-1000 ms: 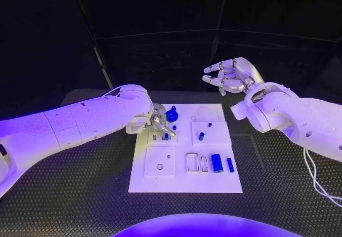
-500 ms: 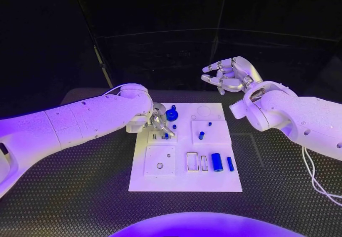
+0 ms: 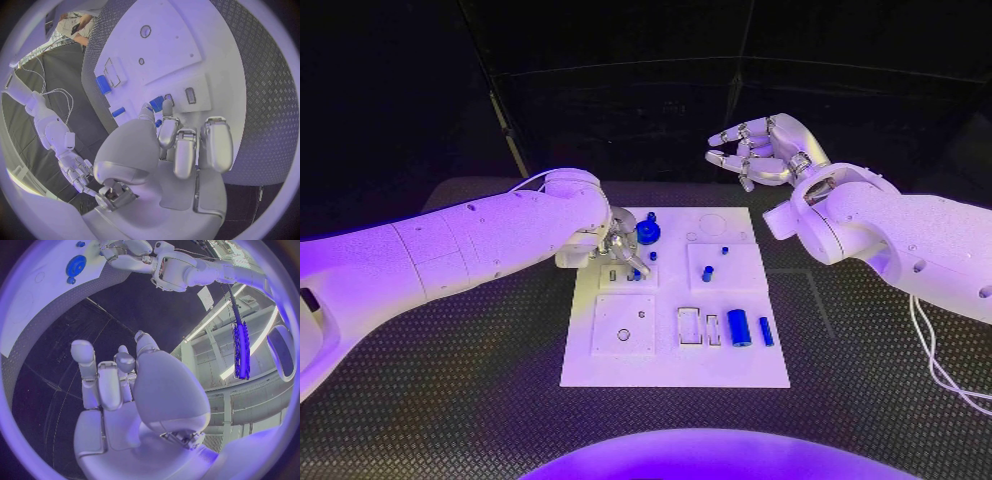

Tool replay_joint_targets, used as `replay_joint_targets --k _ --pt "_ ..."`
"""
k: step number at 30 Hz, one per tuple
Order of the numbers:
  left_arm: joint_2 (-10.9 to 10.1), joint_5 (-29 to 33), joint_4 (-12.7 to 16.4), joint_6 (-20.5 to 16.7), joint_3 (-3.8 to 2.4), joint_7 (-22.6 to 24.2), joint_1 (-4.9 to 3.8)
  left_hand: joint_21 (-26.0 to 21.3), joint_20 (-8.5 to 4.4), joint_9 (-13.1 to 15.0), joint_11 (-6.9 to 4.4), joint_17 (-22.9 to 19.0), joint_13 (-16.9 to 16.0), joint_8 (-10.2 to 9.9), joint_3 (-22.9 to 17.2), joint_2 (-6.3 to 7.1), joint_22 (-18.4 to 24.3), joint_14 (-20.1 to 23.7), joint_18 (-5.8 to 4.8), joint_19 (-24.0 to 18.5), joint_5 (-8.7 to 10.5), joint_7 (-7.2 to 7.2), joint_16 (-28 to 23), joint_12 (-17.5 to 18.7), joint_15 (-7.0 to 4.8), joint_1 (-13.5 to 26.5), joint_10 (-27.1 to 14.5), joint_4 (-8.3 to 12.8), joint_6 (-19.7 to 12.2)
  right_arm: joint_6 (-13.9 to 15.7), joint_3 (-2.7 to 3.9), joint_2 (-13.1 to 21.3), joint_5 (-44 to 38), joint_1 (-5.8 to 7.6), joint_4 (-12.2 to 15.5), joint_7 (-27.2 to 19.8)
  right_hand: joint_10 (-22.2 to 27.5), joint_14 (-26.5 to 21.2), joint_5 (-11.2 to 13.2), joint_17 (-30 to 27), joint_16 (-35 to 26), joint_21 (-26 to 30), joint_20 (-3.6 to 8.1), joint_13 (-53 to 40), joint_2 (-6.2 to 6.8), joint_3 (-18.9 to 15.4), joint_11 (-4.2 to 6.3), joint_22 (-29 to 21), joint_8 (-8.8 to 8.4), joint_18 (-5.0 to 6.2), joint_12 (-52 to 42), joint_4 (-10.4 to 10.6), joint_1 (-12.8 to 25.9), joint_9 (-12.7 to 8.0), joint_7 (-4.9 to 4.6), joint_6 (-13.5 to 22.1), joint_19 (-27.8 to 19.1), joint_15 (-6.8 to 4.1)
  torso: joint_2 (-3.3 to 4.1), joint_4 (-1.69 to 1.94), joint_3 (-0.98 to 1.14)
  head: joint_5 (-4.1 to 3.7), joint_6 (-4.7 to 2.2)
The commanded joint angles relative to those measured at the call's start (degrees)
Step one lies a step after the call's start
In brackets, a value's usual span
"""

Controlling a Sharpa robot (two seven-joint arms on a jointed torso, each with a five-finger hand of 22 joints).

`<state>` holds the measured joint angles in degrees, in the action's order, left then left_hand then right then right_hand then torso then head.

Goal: Assemble the parts on the task board

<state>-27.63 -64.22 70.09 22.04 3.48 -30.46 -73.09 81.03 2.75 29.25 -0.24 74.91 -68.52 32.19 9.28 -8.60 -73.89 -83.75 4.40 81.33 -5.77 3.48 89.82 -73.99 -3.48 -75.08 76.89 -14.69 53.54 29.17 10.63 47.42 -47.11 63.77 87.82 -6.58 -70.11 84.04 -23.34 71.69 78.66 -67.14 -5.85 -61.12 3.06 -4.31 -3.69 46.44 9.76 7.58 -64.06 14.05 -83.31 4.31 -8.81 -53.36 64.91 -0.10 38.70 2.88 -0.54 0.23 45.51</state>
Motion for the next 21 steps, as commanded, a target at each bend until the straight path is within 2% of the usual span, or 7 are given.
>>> replay_joint_targets --k 1,10,17,21 --pt "0.17 0.44 0.04 0.45 0.01 -0.38 -0.08 -0.41 -0.1 0.14 -0.3 15.09 0.1 -0.08 -0.85 -0.15 0.1 -6.25 -0.82 -0.48 -0.27 -0.01 0.18 0.25 -0.34 -0.81 0.0 0.03 -0.44 -0.42 0.05 -0.1 0.05 0.11 0.02 -0.18 0.33 1.7 -0.2 -0.07 -0.23 0.35 0.11 0.01 -0.25 -0.01 0.01 -0.04 0.32 0.72 0.13 -0.47 -0.46 -0.08 0.11 0.24 -0.17 -0.5 -0.02 0.11 -0.02 0.01 0.07" --pt "0.18 1.82 -0.03 0.57 0.12 -0.33 -0.08 -0.56 -0.19 0.39 -0.41 15.09 0.74 -0.7 -4.11 -0.4 0.12 -6.25 -0.78 -0.61 -0.39 -0.11 0.18 0.96 -0.44 -3.11 -0.45 0.85 -0.84 -0.68 0.05 -0.29 0.05 0.11 -0.18 -0.13 0.3 1.74 -0.79 0.01 -0.23 0.45 0.13 0.03 -0.36 0.1 0.01 -0.13 0.39 0.72 0.13 -0.61 -0.75 -0.1 0.09 0.3 -0.14 -0.51 -0.08 0.11 -0.01 0.13 0.11" --pt "0.17 2.55 -0.01 1.1 0.26 -0.28 -0.07 -0.7 -0.24 0.33 -0.4 15.09 1.64 -1.66 -7.57 0.37 0.13 -6.25 -0.76 -0.71 -0.48 -0.05 0.18 1.92 -0.46 -4.57 -1.12 1.41 -1.26 -0.85 0.04 -0.38 0.05 0.1 -0.27 -0.11 0.28 1.75 -1.13 0.02 -0.25 0.47 0.14 0.03 -0.36 0.12 0.01 -0.12 0.43 0.72 0.12 -0.64 -0.82 -0.12 0.08 0.34 -0.09 -0.51 -0.06 0.13 -0.02 0.13 0.03" --pt "0.06 3.08 0.03 0.56 0.3 -0.2 -0.07 -0.76 -0.31 0.14 -0.43 15.09 2.3 -2.52 -11.29 1.1 0.07 -6.25 -0.74 -0.74 -0.84 -0.04 0.18 2.7 -0.53 -6.16 -1.64 2.29 -1.53 -0.93 0.04 -0.44 0.05 0.1 -0.35 -0.12 0.26 1.76 -1.24 0.03 -0.25 0.48 0.14 0.01 -0.37 0.12 0.01 -0.12 0.44 0.71 0.1 -0.65 -0.84 -0.13 0.07 0.36 -0.07 -0.51 -0.09 0.16 -0.05 0.09 -0.02"
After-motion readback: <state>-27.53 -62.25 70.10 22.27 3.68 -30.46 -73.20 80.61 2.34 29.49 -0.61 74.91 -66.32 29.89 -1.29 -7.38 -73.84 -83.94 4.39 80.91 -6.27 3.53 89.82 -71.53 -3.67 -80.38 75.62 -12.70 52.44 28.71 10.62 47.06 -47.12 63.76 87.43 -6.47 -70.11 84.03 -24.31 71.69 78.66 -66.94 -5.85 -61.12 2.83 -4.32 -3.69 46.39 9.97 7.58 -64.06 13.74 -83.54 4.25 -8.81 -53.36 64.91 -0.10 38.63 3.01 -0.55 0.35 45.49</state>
